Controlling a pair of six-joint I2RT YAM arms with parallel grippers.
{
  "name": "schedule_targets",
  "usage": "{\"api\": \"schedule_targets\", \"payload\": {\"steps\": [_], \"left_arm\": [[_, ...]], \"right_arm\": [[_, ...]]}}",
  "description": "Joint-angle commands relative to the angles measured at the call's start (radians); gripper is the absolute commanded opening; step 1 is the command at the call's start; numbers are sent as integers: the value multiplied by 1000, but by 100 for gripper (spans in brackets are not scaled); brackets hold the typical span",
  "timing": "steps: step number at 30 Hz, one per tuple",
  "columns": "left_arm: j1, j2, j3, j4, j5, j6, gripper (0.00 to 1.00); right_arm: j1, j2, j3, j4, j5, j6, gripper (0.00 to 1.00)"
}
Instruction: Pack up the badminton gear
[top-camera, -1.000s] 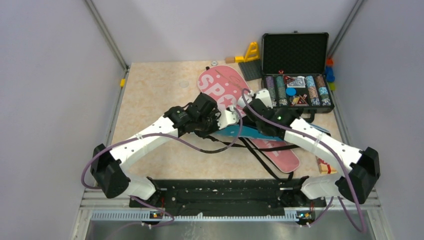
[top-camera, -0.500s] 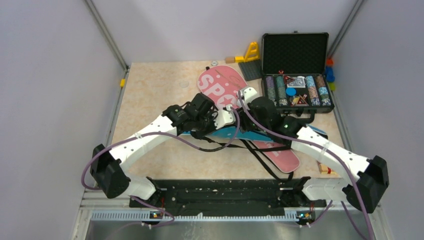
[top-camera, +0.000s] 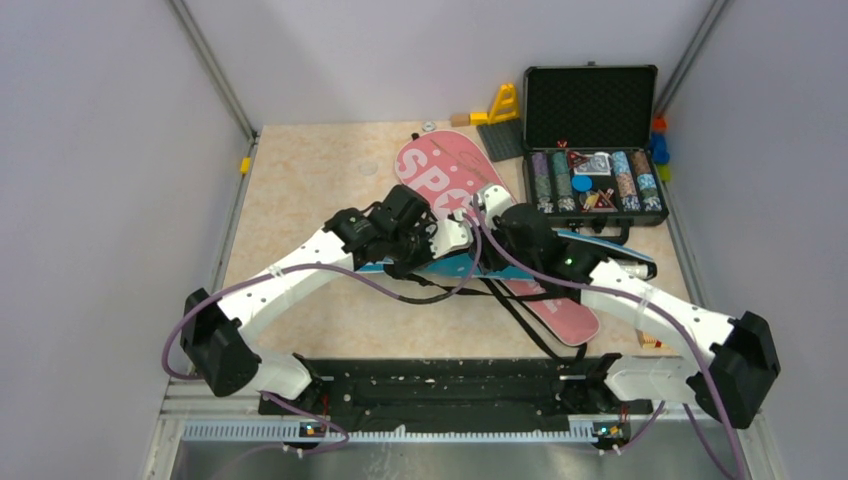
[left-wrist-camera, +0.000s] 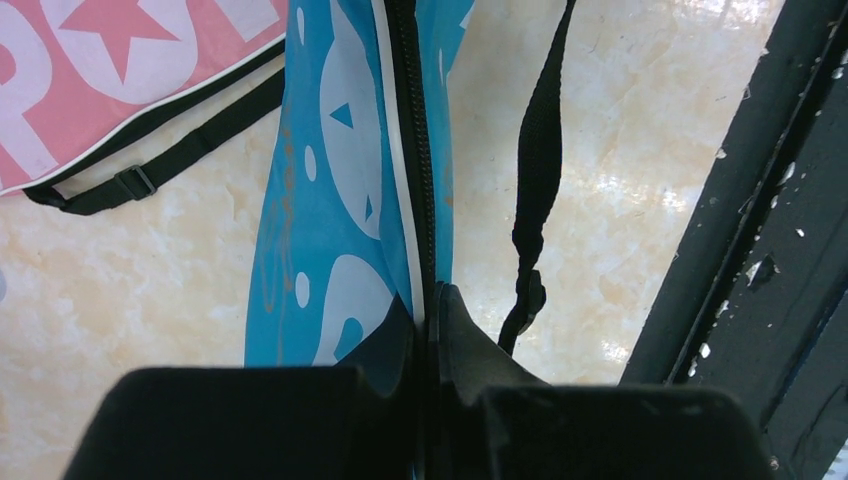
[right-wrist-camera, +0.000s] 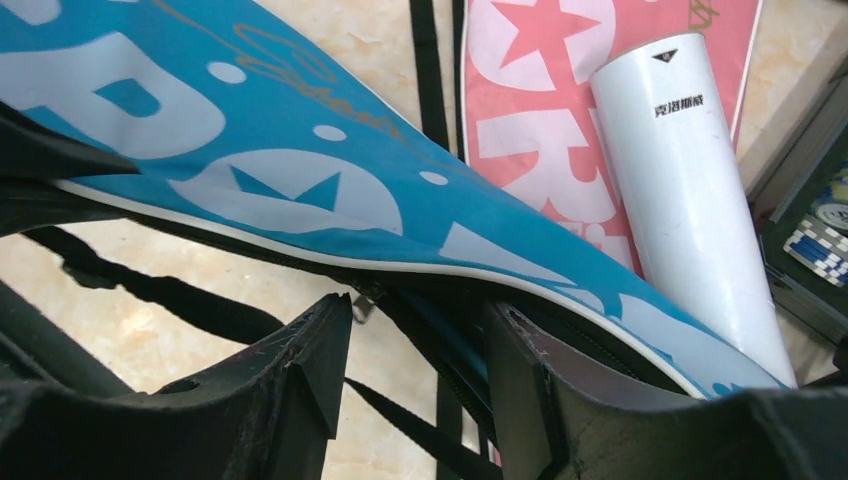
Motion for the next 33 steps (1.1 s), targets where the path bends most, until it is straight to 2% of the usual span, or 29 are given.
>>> {"api": "schedule_targets", "payload": {"steps": [1, 7, 12, 14, 16, 18, 22, 26, 29, 33], "left_arm": [[6, -30, 66, 34, 90, -16, 0], [12, -40, 84, 21, 142, -21, 0], [12, -45, 86, 23, 149, -30, 0], [12, -48, 91, 25, 151, -32, 0], [12, -49, 94, 26, 145, -31, 0], [12, -47, 96, 26, 132, -28, 0], [12, -39, 86, 29, 94, -17, 0], [12, -36, 45, 54, 11, 24, 0], [23, -46, 4, 71, -56, 74, 0], [84, -83, -68, 115, -166, 178, 0]], "right_arm": [[9, -62, -28, 133, -85, 7, 53], [9, -19, -18, 123, -58, 10, 53], [9, 6, -6, 109, -21, 17, 46], [9, 19, 1, 93, 3, 17, 36], [9, 26, 10, 71, 29, 21, 15], [8, 25, 28, 35, 64, 30, 1], [9, 29, 98, -111, 175, 60, 0], [-10, 67, 209, -374, 314, 115, 0], [-80, 73, 226, -514, 359, 140, 0], [-222, 23, 190, -596, 342, 140, 0]]}}
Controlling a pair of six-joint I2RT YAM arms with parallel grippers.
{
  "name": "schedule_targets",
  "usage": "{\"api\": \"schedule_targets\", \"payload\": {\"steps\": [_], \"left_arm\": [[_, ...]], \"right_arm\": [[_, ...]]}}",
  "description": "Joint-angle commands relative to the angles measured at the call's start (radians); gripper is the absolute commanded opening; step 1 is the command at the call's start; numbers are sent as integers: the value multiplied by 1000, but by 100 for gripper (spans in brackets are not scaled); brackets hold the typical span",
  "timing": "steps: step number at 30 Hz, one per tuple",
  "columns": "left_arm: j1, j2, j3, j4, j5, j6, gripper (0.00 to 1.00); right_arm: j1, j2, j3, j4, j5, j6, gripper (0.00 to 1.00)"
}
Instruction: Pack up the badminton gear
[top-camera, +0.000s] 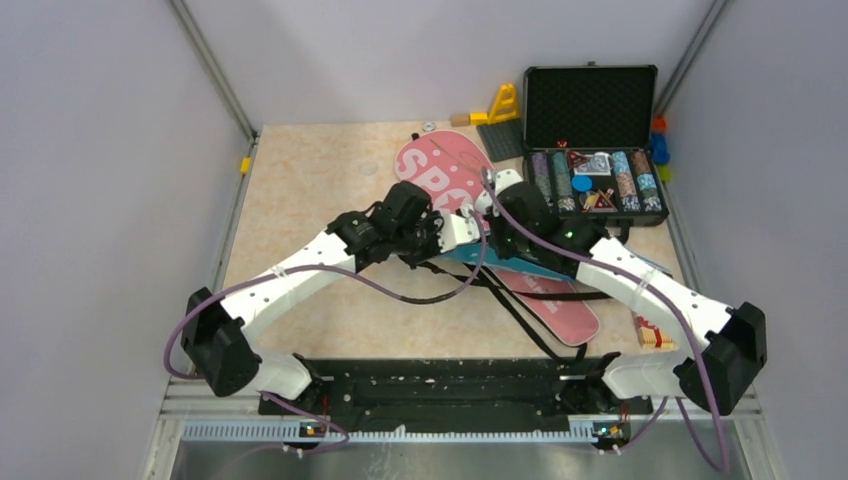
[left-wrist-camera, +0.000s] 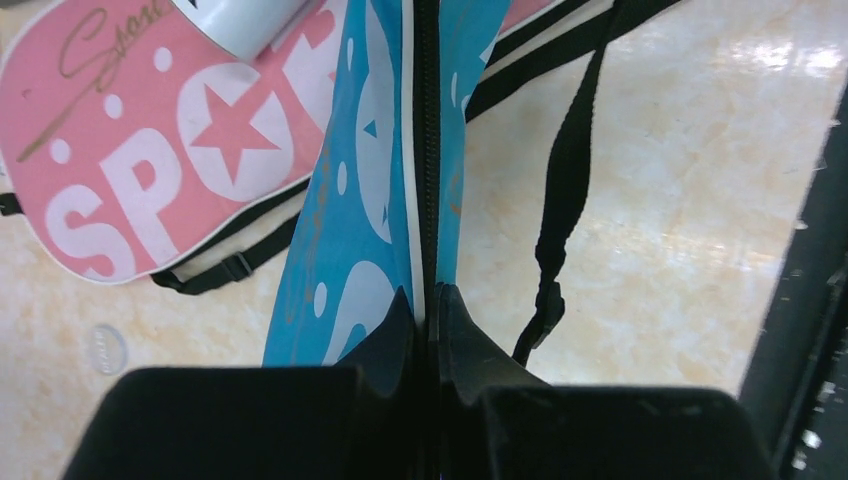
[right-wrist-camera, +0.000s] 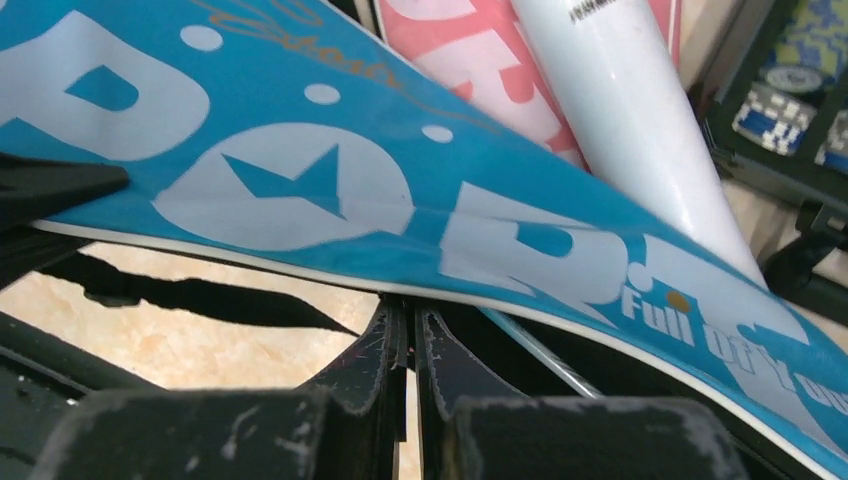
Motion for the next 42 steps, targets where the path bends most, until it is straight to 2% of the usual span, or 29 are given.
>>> {"api": "schedule_targets", "payload": {"steps": [1, 4, 7, 10, 15, 21, 26, 29, 32, 35, 36, 39, 42], "left_arm": [[103, -97, -78, -2, -199, 131, 0], [183, -108, -84, 27, -244, 178, 0], [209, -121, -82, 23, -267, 215, 0], [236, -168, -104, 25, -252, 290, 0], [305, -210, -144, 4, -178, 382, 0], [368, -199, -135, -61, -146, 453, 0], [434, -207, -131, -113, -41, 542, 0], [445, -196, -115, -154, 34, 575, 0], [450, -178, -71, -222, 107, 596, 0], [456, -182, -44, -264, 168, 621, 0], [456, -190, -45, -260, 181, 629, 0], [456, -240, -78, -152, 217, 613, 0], [455, -286, -158, 3, 256, 622, 0]], "right_arm": [[-208, -60, -19, -297, 244, -14, 0], [-266, -95, -44, -317, 219, -33, 0], [-292, -99, -46, -312, 168, -52, 0], [-332, -71, -30, -325, 203, -51, 0], [-457, 0, -25, -318, 359, -28, 0], [-672, 48, -40, -192, 419, -37, 0], [-846, 122, -71, -6, 349, -121, 0], [-930, 148, -109, 164, 176, -186, 0], [-1013, 122, -210, 429, -152, -289, 0], [-1124, 103, -287, 690, -455, -314, 0], [-1141, 109, -286, 724, -497, -310, 6], [-1141, 119, -239, 666, -535, -363, 19], [-1132, 35, -232, 634, -618, -401, 36]]}}
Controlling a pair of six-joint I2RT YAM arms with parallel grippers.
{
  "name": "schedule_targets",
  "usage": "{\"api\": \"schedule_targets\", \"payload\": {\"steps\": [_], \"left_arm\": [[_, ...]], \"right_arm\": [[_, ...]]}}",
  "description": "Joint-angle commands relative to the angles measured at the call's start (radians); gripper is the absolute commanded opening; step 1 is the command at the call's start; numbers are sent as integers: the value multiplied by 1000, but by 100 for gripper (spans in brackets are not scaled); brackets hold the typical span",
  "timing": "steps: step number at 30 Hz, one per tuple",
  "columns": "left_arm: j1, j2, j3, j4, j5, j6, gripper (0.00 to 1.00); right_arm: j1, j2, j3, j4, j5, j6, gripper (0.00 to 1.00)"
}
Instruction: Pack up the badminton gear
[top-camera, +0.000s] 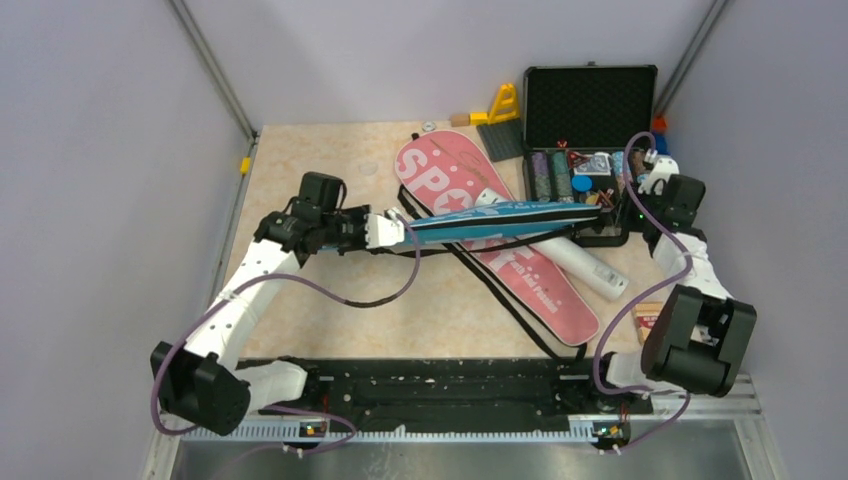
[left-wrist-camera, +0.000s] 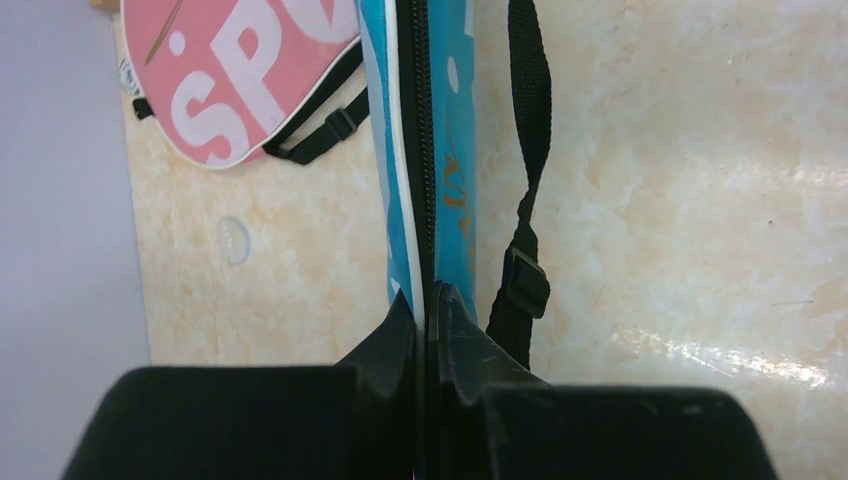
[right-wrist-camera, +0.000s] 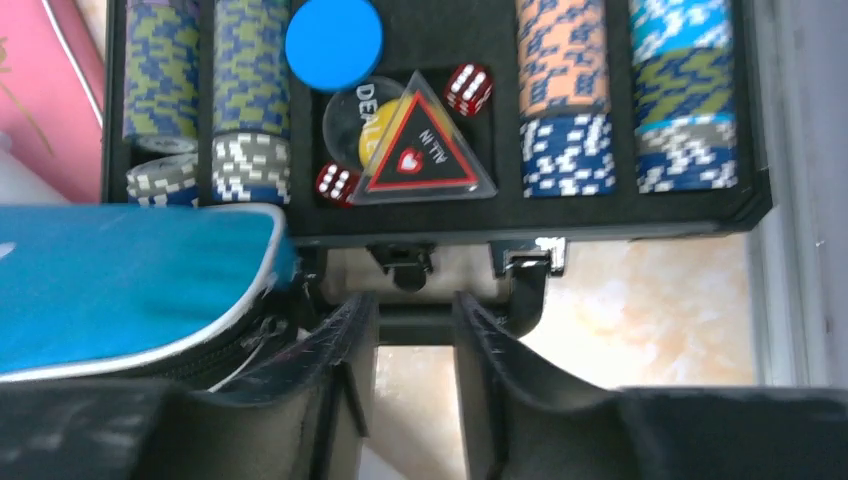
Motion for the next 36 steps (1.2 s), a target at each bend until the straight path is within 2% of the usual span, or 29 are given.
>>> {"api": "schedule_targets", "payload": {"steps": [1, 2, 3, 4, 5, 6, 7, 8, 9, 11, 14, 16, 18, 19, 20, 21, 23, 24, 25, 27, 29, 32, 34, 36], "left_arm": [[36, -121, -76, 169, 35, 49, 0], [36, -123, -95, 177, 45, 79, 0], [35, -122, -108, 164, 46, 116, 0], [35, -115, -114, 124, 44, 172, 0], [34, -105, -115, 73, 33, 231, 0], [34, -95, -115, 25, 19, 279, 4], [34, -86, -111, 1, 13, 291, 35], [34, -82, -102, 1, 26, 266, 82], [34, -81, -84, -2, 46, 223, 97], [34, -87, -21, -88, 100, 194, 99], [35, -141, 17, -200, 229, 286, 99], [34, -203, 4, -137, 314, 246, 99], [34, -275, -35, 150, 351, -62, 99], [34, -303, -61, 341, 309, -284, 99], [35, -326, -93, 594, 218, -587, 99], [34, -341, -112, 761, 104, -781, 99], [34, -350, -106, 918, -205, -1092, 99], [34, -346, -85, 902, -394, -1254, 99], [34, -340, -52, 820, -597, -1416, 99], [34, -326, -15, 582, -856, -1592, 98], [34, -336, -40, 424, -1011, -1639, 94], [34, -397, -114, 203, -1223, -1772, 96], [34, -473, -172, 100, -1294, -1848, 98], [34, -564, -231, 53, -1288, -1877, 99]], "right_arm": [[-30, -114, 47, 116, -97, -114, 45], [-25, -152, 50, 87, -135, -118, 56], [-19, -201, 52, 72, -167, -102, 76], [-16, -238, 51, 69, -205, -78, 88], [-13, -274, 50, 73, -247, -52, 95], [-7, -308, 51, 79, -277, -24, 96], [-1, -334, 58, 73, -296, -6, 97], [6, -356, 70, 57, -308, 4, 97], [15, -374, 87, 31, -310, 14, 97], [33, -402, 119, -15, -310, 35, 98], [39, -422, 148, -72, -271, 131, 98], [38, -431, 151, -101, -223, 185, 98], [38, -441, 155, -149, -101, 256, 98], [39, -444, 156, -179, -33, 292, 98], [39, -448, 153, -218, 47, 325, 98], [39, -455, 149, -246, 131, 360, 99], [40, -470, 134, -287, 229, 401, 99], [41, -481, 121, -296, 267, 418, 99], [39, -494, 103, -301, 300, 434, 99], [39, -533, 56, -296, 352, 454, 99], [40, -577, 10, -292, 393, 463, 99], [40, -642, -35, -297, 420, 446, 99], [40, -678, -59, -299, 416, 440, 99], [40, -708, -81, -298, 398, 426, 99]]}}
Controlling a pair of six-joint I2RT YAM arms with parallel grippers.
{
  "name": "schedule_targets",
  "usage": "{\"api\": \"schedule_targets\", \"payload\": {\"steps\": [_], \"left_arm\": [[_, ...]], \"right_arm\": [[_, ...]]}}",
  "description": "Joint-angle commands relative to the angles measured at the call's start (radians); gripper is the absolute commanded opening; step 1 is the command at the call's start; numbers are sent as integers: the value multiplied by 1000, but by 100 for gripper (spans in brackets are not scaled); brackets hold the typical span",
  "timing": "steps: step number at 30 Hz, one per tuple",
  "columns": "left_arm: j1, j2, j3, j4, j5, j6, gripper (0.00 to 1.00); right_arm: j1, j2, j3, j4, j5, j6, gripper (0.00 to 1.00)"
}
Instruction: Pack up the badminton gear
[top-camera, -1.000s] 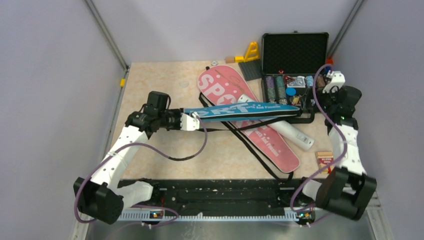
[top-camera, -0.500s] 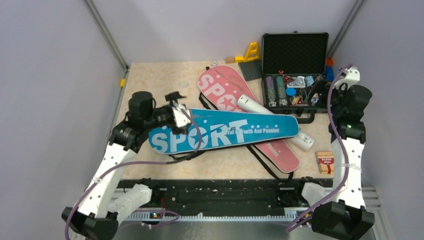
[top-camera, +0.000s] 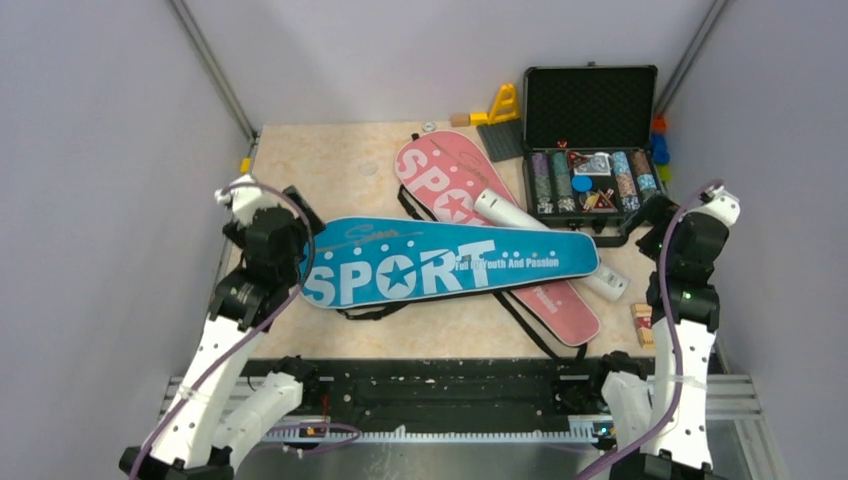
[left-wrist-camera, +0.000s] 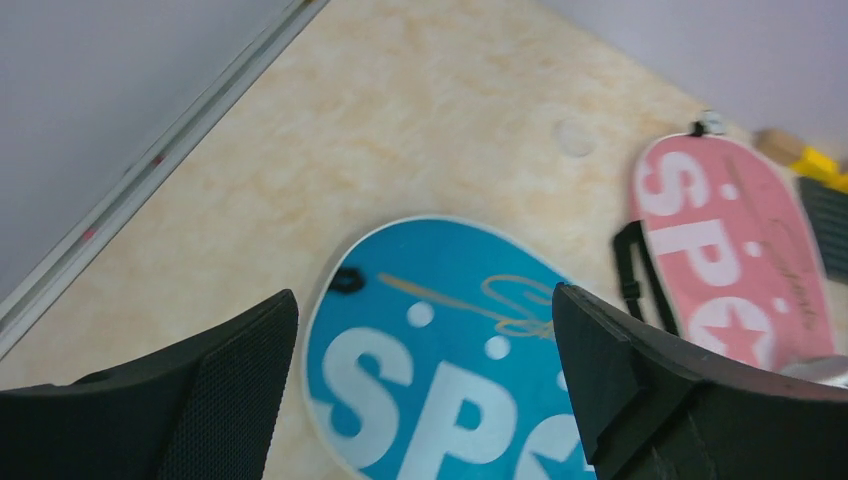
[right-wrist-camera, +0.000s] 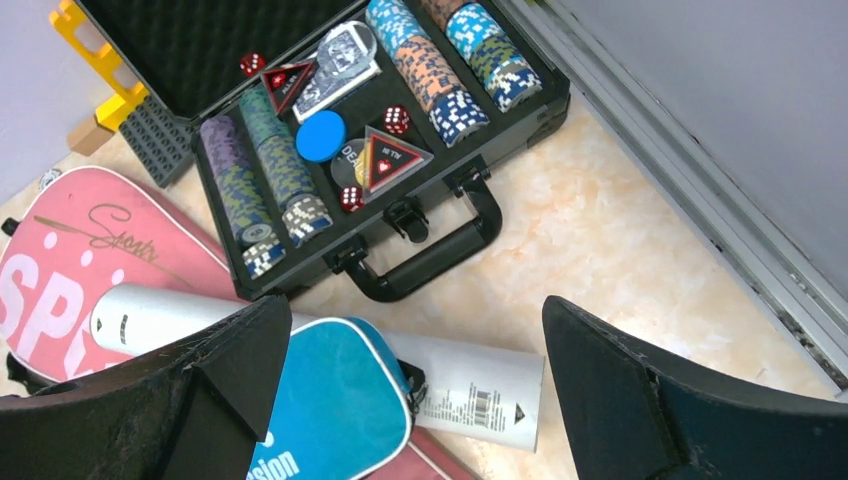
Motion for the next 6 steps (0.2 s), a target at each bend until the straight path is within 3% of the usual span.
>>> {"api": "schedule_targets", "payload": {"steps": [1, 6], "left_arm": [[2, -190, -118, -237, -223, -228, 99], [2, -392, -232, -189, -136, -253, 99]], "right_arm": [[9, -72, -35, 18, 26, -10, 99], [9, -97, -71, 16, 71, -33, 99]]}}
